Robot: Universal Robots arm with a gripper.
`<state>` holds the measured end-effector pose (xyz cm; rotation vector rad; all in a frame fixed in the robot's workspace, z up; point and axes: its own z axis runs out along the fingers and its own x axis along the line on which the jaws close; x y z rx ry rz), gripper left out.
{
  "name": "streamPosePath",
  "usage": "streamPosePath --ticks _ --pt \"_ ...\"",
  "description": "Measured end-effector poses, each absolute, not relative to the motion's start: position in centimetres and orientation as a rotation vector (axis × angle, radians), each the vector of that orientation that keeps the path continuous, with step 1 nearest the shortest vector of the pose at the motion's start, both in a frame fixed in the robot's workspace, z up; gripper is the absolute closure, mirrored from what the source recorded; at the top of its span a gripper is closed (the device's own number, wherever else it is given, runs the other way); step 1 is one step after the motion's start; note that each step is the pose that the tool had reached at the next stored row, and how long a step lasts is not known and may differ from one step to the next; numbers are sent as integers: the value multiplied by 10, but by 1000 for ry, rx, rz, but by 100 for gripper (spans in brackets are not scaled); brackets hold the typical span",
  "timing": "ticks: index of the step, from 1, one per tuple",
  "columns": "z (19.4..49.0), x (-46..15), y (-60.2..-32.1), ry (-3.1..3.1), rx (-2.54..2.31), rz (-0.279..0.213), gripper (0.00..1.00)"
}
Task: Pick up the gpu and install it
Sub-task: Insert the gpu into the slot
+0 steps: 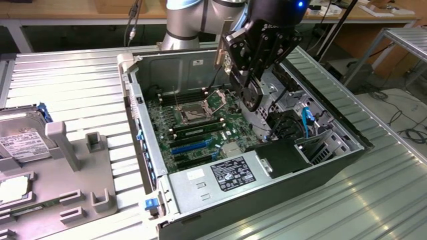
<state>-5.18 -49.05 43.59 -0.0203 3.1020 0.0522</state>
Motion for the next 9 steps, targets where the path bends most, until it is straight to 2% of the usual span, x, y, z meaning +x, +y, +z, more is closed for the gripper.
streamPosePath --ticks 9 --pt "436 -52 -491 3102 -20 52 73"
